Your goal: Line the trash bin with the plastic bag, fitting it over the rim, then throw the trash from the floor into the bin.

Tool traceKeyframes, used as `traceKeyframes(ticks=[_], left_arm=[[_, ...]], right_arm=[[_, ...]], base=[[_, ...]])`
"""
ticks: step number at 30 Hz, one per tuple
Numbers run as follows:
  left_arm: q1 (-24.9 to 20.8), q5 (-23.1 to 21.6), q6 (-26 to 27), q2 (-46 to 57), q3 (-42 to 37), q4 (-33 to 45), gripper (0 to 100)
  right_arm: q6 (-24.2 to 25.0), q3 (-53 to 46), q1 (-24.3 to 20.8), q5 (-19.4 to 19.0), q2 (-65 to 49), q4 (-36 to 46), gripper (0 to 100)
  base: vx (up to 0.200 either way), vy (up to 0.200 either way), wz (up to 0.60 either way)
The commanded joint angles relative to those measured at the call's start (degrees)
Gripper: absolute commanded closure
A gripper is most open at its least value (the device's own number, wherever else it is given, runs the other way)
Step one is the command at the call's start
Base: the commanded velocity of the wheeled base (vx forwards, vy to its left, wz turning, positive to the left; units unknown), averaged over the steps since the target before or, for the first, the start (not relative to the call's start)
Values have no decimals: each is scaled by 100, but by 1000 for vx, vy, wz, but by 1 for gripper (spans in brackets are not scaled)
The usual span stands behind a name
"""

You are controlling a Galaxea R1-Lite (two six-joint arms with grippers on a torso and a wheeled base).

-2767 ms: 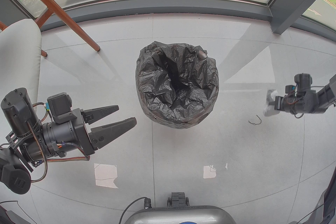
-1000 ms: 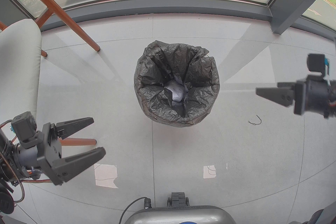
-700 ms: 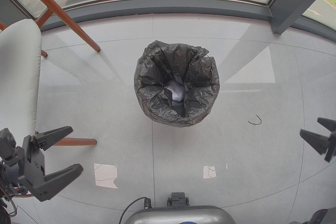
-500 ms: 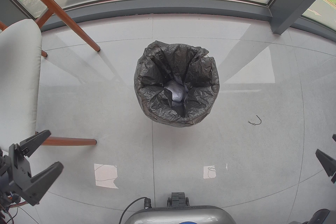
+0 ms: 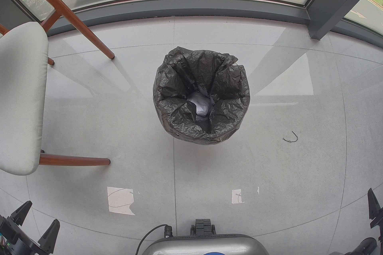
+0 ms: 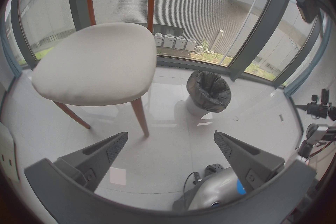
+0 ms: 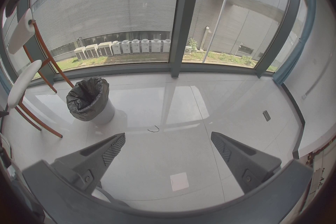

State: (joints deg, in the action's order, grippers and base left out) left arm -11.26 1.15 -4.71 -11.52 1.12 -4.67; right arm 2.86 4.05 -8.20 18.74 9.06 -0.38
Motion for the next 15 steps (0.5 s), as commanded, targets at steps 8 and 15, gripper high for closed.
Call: traceKeyframes(ticks=[8,15], left_arm=[[89,44,418,651,-112,441,0],[1258,52,400,950,-112,441,0]], right_arm=[[-374,-132,601,-1803,-299,389,0],[-295,-334,1234,-1628,-378,-147,0]], base=[[0,0,0],[0,0,0]])
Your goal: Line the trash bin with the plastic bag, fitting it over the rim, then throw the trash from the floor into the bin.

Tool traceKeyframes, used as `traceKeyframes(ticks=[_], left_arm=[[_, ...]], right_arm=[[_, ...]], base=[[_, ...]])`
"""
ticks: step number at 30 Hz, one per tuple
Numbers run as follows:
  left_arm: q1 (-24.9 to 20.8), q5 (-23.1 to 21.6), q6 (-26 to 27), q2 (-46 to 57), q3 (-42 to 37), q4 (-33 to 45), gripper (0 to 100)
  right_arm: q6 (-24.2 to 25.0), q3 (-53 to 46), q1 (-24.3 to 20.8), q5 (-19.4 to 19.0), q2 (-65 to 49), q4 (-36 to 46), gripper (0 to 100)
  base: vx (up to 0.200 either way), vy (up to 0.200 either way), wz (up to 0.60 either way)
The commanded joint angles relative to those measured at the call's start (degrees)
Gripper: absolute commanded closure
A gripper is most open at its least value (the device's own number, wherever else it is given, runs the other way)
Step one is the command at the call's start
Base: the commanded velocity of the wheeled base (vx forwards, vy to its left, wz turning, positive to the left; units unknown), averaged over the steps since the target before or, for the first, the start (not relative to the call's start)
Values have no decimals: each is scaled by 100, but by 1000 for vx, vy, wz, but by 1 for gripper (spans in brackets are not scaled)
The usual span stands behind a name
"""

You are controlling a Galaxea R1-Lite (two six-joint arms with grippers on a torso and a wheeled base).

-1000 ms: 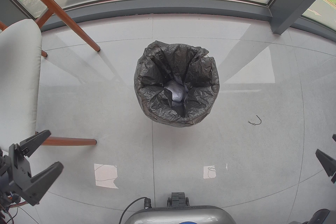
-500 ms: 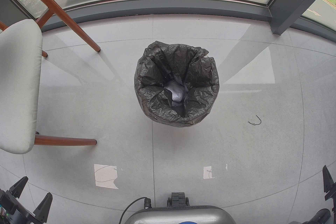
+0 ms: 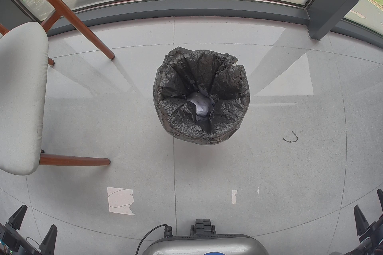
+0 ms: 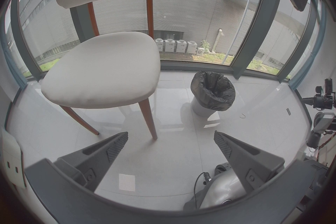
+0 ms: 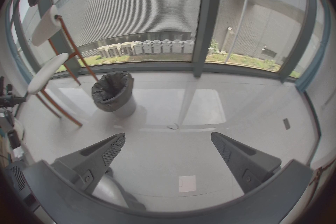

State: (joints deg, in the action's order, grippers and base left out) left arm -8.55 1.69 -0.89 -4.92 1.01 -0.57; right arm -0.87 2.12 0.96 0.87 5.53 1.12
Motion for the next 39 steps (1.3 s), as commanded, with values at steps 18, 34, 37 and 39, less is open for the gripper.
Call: traceKeyframes(ticks=[18,34,37,39], left_arm=[[819,-99,-60,493,-101,5,0],[819,-73,45,493,-101,5,0],[819,-73,27,493,-101,5,0],[819,-64,19,493,-101,5,0]], right_arm=[[798,-186,-88,1170,-536,-358,0],[-45,-212,-96,-297,-536,-103,0],[-19,-212,-96,-289,-545,-103,0],[16,-212,-96,-280,-536,-112,0]], base=[[0,0,0],[0,0,0],[0,0,0],[0,0,0]])
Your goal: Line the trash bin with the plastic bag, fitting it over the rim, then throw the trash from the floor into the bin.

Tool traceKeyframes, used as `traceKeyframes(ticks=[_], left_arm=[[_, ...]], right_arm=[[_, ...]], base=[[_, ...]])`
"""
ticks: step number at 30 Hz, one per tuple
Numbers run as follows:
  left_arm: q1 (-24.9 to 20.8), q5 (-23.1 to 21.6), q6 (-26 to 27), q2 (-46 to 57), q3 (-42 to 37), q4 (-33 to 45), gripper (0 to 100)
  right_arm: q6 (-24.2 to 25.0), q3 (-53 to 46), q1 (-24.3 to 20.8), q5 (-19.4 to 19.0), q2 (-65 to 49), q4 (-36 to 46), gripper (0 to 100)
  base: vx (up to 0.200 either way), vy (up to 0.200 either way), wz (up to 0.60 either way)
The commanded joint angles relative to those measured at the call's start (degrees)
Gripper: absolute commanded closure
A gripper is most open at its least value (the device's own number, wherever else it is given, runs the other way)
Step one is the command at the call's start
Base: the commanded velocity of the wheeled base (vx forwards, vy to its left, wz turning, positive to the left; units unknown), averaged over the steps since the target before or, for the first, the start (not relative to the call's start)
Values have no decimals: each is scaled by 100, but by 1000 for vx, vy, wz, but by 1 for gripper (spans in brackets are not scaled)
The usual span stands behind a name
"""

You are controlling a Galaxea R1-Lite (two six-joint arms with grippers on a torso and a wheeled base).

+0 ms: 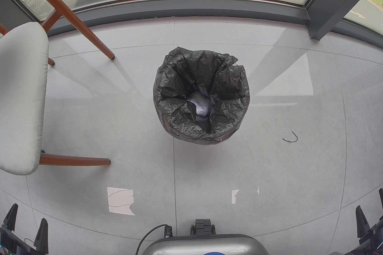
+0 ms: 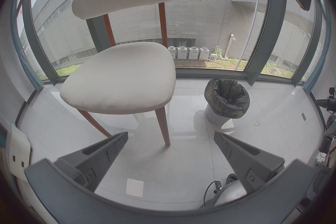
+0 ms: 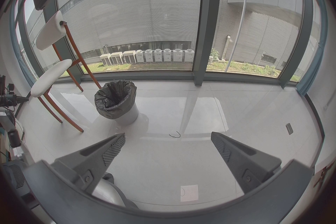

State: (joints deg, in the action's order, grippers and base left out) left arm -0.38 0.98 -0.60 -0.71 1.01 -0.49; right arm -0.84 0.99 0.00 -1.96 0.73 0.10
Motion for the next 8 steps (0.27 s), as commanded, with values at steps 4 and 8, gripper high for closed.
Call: traceKeyframes(ticks=[4,8], left_arm=[[3,8,-11,71,-101,-4,0],[3,8,-11,71,-101,-13,0]], right_arm=[[14,-99,9,38,-64,-10,0],[23,-99,9,100,-56,-19,0]], base=[[0,0,0],[0,0,0]])
